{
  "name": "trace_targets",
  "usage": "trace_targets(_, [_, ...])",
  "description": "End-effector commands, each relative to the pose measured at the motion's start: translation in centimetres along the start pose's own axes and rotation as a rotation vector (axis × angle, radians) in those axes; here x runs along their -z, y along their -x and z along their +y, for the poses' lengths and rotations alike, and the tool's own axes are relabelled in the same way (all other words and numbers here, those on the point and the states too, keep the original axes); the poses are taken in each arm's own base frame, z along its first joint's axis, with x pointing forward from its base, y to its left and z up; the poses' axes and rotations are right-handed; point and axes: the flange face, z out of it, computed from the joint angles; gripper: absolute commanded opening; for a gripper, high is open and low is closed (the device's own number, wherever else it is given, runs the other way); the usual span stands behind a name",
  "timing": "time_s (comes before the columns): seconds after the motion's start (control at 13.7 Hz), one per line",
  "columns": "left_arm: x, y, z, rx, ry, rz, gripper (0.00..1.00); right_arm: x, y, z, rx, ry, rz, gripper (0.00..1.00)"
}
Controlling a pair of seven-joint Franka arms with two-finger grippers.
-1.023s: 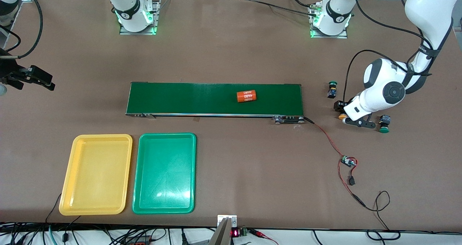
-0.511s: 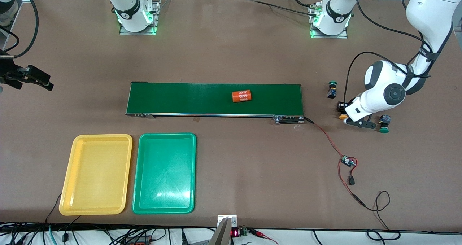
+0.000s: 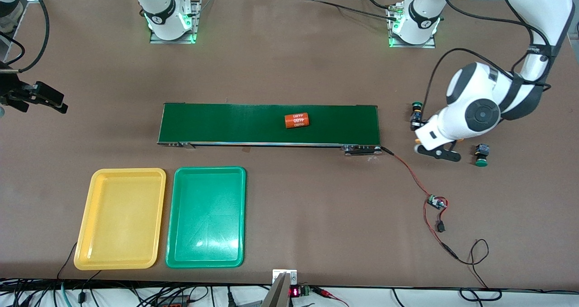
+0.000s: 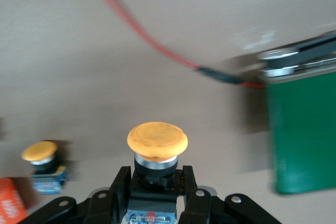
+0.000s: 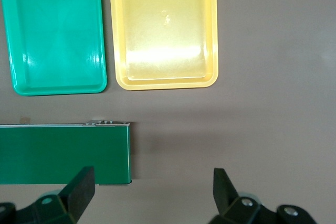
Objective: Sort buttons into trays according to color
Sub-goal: 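Carry the yellow-cap button onto the belt and release it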
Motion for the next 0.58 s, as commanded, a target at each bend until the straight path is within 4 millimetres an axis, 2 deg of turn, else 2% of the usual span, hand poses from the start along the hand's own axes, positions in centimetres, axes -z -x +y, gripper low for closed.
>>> trace_targets(0.0, [-0.3,-0.6,5.8,0.075,0.084,-0.033,0.29,0.2,0.4,-0.4,0.016,-0.004,-0.032,1.0])
trace_targets(0.29, [-1.4,0.0,18.3,0.18,0.078,-0.024,0.28,0.0,0.7,0.0,0.012,-0.005,-0.058,1.0])
trace_targets(0.51, [-5.1,-0.6,22.2,0.27,0.151,-0.019,0.28,0.1,0.7,-0.3,0.004,-0.005,-0.054,1.0])
